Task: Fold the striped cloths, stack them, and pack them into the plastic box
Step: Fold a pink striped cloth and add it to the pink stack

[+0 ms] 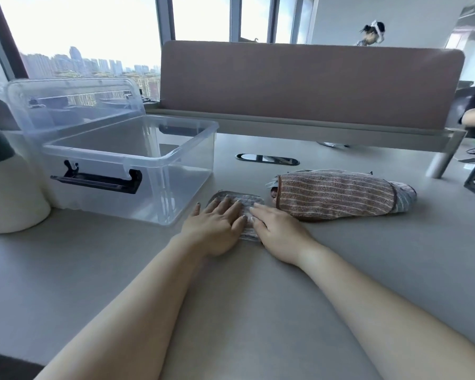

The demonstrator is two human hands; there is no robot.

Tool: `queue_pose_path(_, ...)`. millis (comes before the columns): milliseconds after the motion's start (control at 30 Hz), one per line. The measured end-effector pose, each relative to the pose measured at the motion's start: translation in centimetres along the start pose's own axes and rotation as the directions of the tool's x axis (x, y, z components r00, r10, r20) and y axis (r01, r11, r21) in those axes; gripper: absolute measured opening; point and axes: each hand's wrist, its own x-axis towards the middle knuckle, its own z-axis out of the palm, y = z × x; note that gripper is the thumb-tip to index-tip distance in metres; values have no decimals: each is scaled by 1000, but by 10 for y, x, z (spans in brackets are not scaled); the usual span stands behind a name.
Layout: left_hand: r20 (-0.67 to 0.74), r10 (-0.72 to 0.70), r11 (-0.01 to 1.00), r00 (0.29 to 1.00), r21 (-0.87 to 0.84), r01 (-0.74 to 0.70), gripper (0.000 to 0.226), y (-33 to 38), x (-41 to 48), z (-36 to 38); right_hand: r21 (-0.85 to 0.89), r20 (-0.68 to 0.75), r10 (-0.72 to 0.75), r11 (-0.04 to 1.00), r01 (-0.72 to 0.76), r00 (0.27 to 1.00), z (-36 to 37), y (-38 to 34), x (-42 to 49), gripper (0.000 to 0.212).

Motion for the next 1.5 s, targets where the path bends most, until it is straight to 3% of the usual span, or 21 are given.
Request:
queue_pose_path(67,-44,6,998,999,66,-3,55,0,2,1,-77,91,25,997,-18,996,2,-1,0,49)
queue_pose_path(167,-131,67,996,989,69,-58,52,7,5,3,-102,71,37,994,-30,997,7,-3,1,49)
queue_pose_path(300,1,100,994,995,45,-100,51,3,9,4,71,-206,70,996,-56,976,-5,5,-4,31)
queue_pose_path(400,6,84,993,996,88,-84,51,-5,13,-4,115,-365,106,991,-68,925,-23,25,-15,19)
queue_pose_path(467,-76,75,995,994,70,-70,53,1,13,-10,138,-408,140,986,-91,902,-36,43,-25,16)
queue_pose_path(567,-276,-34,977,960,-213,-26,45,33,19,-18,208,-468,246,964,-165,849,-56,75,-41,15)
queue_pose_path(633,-289,-106,882,951,-470,-44,42,57,30,-22,348,-504,404,904,-249,764,-72,96,-50,15)
queue_pose_path(733,-275,-141,718,951,-690,-93,42,83,48,-27,627,-455,684,701,-340,571,-92,124,-60,24)
queue_pose_path(800,-311,-174,652,934,-747,-127,39,95,54,-24,718,-392,764,602,-349,512,-95,142,-64,34)
queue_pose_path(933,-318,-280,542,906,-831,-124,40,103,64,-9,823,-283,780,496,-276,558,-93,160,-59,44)
queue_pose_path(1033,-231,-306,379,924,-919,-105,48,99,73,-9,878,-220,807,409,-250,548,-98,164,-50,8)
queue_pose_path(1100,-193,-289,326,938,-941,-93,36,98,76,-12,884,-186,820,380,-273,541,-100,170,-46,19)
queue_pose_path(1233,-235,-308,361,922,-925,-115,22,96,79,-13,884,-87,799,338,-324,595,-100,175,-44,26)
queue_pose_path(1333,-307,-277,407,910,-896,-179,5,95,79,-13,911,-64,781,300,-284,621,-100,173,-41,24)
queue_pose_path(1500,-301,-231,420,925,-889,-184,24,101,81,-6,945,-74,741,267,-191,668,-101,171,-39,22)
